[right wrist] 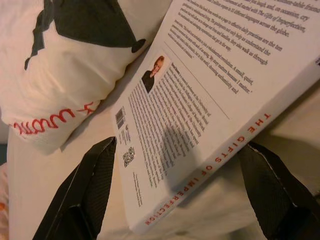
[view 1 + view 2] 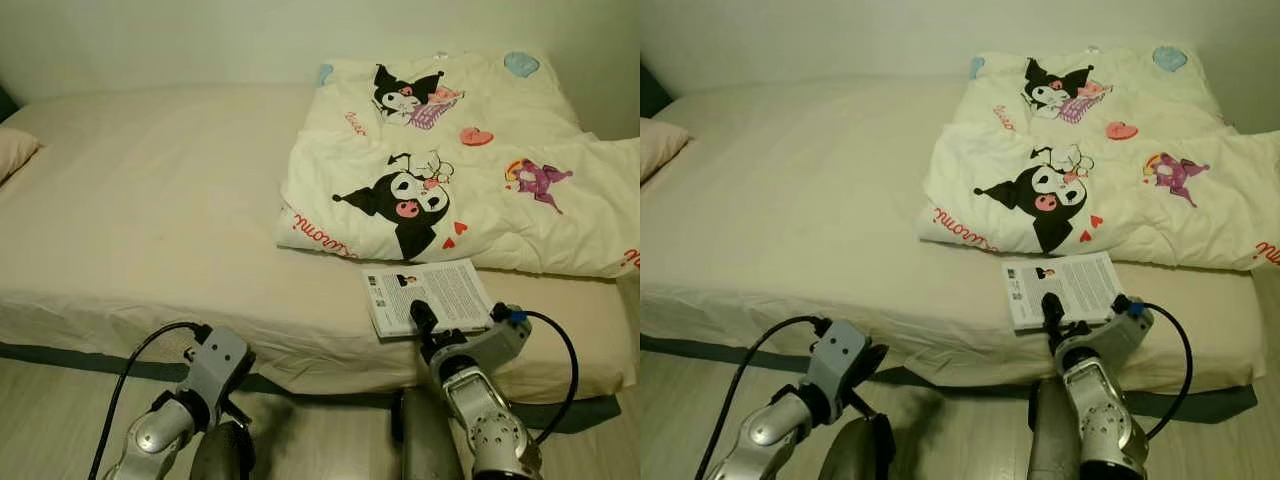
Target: Clean up the room
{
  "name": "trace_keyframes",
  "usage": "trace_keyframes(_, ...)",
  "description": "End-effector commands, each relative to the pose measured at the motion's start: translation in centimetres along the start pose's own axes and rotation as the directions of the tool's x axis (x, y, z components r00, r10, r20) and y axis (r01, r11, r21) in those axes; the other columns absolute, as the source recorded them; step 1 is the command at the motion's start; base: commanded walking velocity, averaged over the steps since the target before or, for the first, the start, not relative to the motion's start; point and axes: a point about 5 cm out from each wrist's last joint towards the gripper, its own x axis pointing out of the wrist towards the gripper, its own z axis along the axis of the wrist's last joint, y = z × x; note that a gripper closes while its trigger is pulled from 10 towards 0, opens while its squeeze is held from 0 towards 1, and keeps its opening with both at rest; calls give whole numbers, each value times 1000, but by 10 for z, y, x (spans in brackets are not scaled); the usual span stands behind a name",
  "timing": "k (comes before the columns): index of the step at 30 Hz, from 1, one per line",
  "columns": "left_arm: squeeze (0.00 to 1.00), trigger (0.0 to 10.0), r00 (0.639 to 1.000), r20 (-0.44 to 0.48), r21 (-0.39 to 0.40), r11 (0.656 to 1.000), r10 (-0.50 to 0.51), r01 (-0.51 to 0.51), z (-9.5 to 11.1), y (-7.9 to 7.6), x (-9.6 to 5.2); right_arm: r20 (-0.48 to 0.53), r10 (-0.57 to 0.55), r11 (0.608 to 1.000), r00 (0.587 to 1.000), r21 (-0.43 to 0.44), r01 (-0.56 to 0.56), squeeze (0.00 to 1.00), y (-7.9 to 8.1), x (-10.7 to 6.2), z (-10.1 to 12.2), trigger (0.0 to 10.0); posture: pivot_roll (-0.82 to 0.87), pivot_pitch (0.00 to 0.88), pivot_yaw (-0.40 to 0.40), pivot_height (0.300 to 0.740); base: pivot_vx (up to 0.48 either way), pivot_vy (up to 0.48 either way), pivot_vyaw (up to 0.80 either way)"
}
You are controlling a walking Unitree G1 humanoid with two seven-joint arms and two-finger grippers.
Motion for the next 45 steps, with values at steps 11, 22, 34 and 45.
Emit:
trace_keyframes(11, 0, 10000, 999, -44, 26, 1000, -11, 12, -10, 0, -8, 9, 57, 993, 998, 100, -58, 0, 12, 19, -5, 10000, -98, 244, 132, 562, 0, 0, 0)
trace_keyframes(22, 0, 10000, 999, -32, 29, 1000, 13, -12, -9, 2, -10, 45, 88, 980, 995, 174, -95, 0, 11, 21, -6, 0, -93, 242, 126, 562, 0, 0, 0)
trace_keyframes(34, 0, 10000, 1000, -23, 45, 999, 15, -14, -7, 3, -8, 65, 113, 989, 991, 92, -119, 0, 16, 18, -12, 0, -104, 231, 132, 562, 0, 0, 0)
trace_keyframes(45, 0, 10000, 999, -4, 35, 998, 53, -53, -6, 13, -15, -181, 416, 795, 891, -403, -453, 0, 93, -20, -33, 0, -119, 211, 125, 562, 0, 0, 0)
